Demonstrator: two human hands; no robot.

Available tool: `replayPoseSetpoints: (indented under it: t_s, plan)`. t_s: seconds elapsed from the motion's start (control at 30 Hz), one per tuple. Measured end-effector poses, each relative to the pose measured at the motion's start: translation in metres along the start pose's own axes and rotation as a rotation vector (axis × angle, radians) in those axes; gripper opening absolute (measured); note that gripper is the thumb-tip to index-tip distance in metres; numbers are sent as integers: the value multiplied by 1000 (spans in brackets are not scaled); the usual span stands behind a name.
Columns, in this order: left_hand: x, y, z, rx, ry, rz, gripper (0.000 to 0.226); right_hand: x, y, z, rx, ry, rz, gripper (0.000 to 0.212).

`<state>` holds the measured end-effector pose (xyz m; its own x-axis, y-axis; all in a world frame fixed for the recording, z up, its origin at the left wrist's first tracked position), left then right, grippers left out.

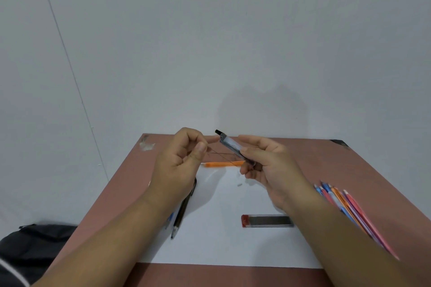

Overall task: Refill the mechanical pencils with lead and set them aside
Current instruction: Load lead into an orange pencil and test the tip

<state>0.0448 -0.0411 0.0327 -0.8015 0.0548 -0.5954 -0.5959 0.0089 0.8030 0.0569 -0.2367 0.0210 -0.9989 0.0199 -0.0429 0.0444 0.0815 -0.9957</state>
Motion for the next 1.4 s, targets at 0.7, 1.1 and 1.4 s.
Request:
replayPoseSetpoints:
  t_s: [0.7, 1.1, 1.4]
  plan:
    - [-6, -4, 12, 119, 187, 135, 11, 6, 0, -10, 22, -106, -53, 15]
    - [-5, -5, 12, 84, 202, 152, 12, 4, -2, -9, 155, -41, 47, 49]
    - [-6, -7, 16, 40, 260, 172, 14, 9, -8, -10, 96, -46, 77, 54]
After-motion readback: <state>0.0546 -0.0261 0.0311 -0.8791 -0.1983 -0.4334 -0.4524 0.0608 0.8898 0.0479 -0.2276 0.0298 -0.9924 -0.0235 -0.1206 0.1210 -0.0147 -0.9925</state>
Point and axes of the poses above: each hand's wrist, its own x-axis away from the middle knuckle, its own z-axis out of the back of the hand, y = z × x, the point moved 4 cm from there along -x, towards the middle knuckle, and after that the axes turned 6 degrees about x, right-handed, at the moved point
